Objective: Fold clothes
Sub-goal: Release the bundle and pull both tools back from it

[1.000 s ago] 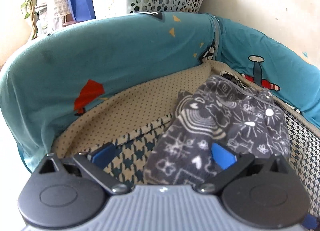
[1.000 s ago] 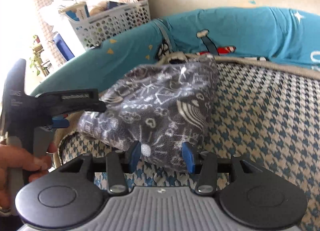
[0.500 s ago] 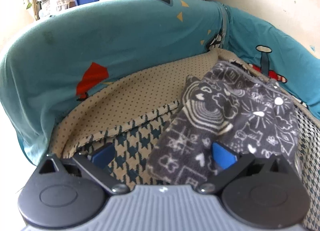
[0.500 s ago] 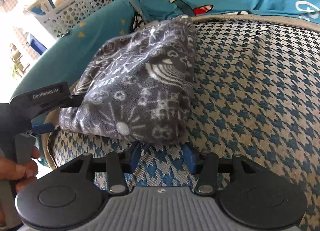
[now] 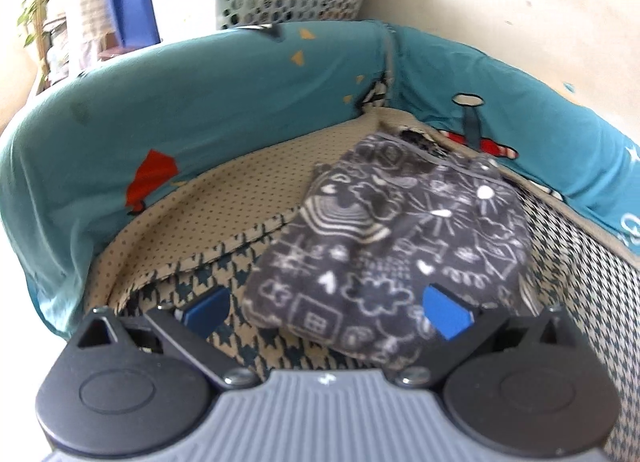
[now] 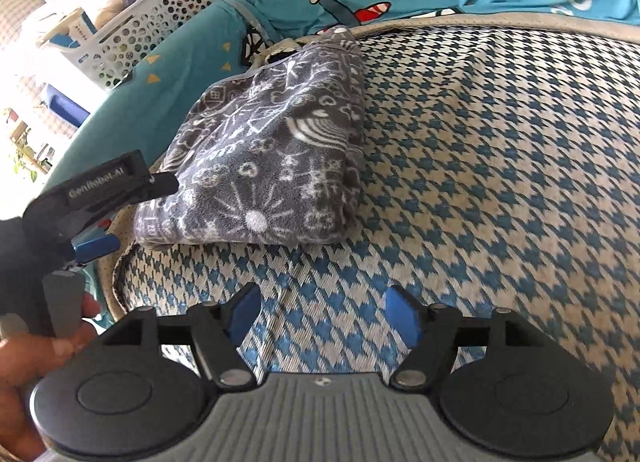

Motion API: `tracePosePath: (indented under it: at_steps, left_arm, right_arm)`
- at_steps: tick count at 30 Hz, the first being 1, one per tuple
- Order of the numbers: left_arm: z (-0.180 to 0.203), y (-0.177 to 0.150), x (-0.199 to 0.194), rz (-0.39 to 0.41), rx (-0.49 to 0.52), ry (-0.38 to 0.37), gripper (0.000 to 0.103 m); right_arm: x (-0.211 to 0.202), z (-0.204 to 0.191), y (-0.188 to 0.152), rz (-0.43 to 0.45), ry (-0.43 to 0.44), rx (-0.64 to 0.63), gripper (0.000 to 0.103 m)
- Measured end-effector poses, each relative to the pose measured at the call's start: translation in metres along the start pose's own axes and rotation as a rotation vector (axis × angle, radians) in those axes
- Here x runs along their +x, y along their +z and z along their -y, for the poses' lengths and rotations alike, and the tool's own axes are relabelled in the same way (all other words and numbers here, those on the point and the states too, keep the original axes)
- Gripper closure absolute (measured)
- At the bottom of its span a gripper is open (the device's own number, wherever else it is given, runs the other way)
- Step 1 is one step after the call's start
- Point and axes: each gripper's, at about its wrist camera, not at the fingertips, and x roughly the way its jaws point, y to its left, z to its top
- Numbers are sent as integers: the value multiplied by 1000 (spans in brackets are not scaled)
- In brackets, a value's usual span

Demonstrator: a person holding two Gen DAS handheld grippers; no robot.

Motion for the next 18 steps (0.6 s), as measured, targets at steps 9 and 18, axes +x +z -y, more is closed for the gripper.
tracePosePath:
  at_steps: [9, 18]
  left_arm:
    - [2, -3, -6, 20, 17, -4, 0]
    - [5, 5, -1, 63, 46, 35, 0]
  right_arm:
    - [-24, -5, -6, 41, -15, -25, 32]
    - [-28, -8, -9, 43, -23, -41, 32]
